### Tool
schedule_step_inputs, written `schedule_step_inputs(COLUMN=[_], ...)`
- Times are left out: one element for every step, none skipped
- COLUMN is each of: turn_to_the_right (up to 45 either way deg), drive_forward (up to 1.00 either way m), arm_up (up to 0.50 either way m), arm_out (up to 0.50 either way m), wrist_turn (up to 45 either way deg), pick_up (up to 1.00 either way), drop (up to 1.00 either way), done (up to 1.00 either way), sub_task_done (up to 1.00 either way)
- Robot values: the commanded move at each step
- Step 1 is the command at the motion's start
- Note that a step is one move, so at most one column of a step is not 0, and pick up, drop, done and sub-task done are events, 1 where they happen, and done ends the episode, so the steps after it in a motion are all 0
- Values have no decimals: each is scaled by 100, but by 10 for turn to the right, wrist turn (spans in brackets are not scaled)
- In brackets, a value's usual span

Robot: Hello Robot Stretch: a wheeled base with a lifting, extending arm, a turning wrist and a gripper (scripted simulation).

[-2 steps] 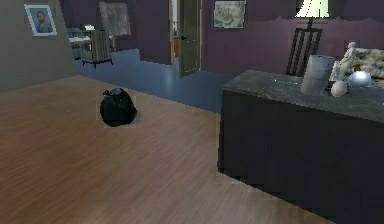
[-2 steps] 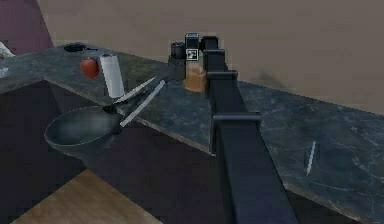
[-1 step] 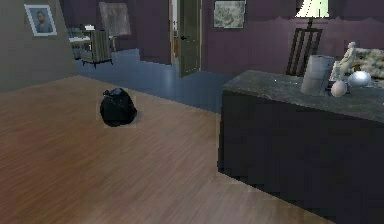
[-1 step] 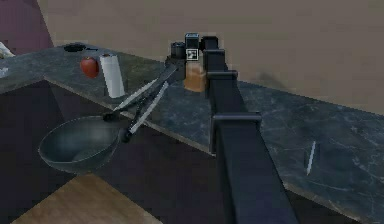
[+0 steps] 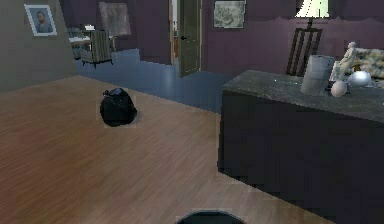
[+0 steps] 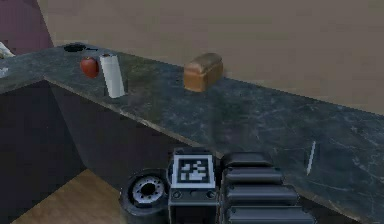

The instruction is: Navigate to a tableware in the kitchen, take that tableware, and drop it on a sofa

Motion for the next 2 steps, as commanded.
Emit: schedule_step_inputs(turn_to_the_right=[-390,0], drive_forward=[0,100], arm_up=[0,0], arm_out=[0,0], wrist_turn=[0,0], pick_up=[0,0], drop=[0,0], done=[0,0], sub_task_done=[0,0])
